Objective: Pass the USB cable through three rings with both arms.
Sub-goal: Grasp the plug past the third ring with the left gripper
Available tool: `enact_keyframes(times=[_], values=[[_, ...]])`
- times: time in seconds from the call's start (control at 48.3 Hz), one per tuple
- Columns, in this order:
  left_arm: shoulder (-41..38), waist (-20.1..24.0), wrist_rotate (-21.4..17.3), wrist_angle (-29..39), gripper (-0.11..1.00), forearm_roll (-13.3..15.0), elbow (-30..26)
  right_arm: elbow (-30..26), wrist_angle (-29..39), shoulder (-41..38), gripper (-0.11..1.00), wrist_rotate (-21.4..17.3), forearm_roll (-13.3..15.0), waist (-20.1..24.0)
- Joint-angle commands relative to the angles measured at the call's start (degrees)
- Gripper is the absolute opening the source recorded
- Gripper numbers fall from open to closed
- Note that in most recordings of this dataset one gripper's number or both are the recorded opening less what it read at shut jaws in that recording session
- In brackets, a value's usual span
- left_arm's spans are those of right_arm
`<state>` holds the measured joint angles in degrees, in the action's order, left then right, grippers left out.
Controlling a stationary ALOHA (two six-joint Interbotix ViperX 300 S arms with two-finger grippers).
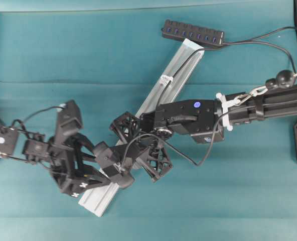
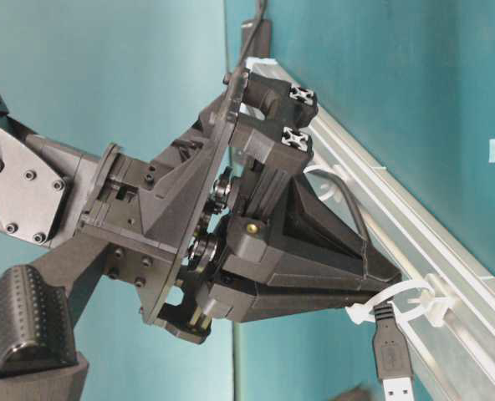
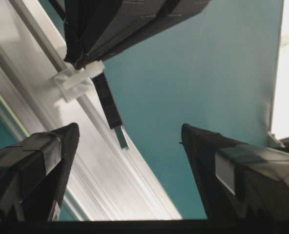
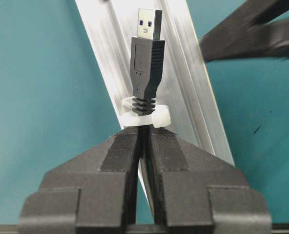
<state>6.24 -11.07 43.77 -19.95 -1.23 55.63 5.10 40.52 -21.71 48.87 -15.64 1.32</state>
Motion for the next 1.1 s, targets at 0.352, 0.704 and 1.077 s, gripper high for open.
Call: enact_keyframes(times=[0.352,0.704,1.077], values=[[-5.45,-0.18,-0.53,-2.37,0.82,-0.09,-2.02,-0.35,-0.35,0.62,0.06,-0.88,-0.26,-0.09],[-5.54,-0.18,-0.88,-2.46,0.09,-0.09,-3.25,-0.35,-0.35,0.70,0.06,-0.88,-0.35,-0.62],[-5.63,-0.18,-1.93,-2.46,0.08,-0.09,-3.25,-0.09,-0.44,0.70,0.06,-0.62,-0.35,-0.70]])
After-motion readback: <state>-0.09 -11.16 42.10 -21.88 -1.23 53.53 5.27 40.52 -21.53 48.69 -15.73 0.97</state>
